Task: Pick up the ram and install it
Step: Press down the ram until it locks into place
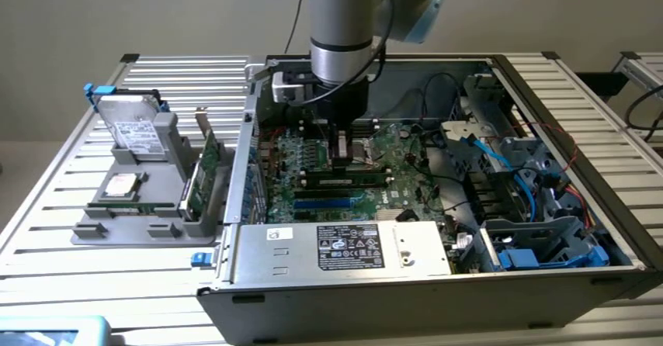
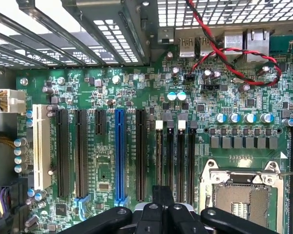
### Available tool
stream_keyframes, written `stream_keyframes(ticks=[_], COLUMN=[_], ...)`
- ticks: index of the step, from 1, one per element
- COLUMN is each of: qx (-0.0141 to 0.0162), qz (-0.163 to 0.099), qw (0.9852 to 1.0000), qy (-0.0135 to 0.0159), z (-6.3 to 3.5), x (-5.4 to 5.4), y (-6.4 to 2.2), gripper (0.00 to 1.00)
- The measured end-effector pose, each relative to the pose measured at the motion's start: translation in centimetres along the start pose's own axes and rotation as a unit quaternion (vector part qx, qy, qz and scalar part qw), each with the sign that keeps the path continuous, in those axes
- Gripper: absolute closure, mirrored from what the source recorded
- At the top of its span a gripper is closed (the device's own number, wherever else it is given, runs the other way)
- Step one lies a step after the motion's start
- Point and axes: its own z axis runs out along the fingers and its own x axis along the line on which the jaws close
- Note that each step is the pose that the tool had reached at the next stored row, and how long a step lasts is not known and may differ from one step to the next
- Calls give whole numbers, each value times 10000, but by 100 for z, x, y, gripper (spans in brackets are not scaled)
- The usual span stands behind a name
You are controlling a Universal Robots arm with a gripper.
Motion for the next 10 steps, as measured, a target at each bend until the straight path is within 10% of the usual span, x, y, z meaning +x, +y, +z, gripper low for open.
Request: stream_keyframes(ticks=[10], qx=[1], qz=[0], qw=[10000], qy=[0], z=[5], x=[3], y=[3], gripper=[89])
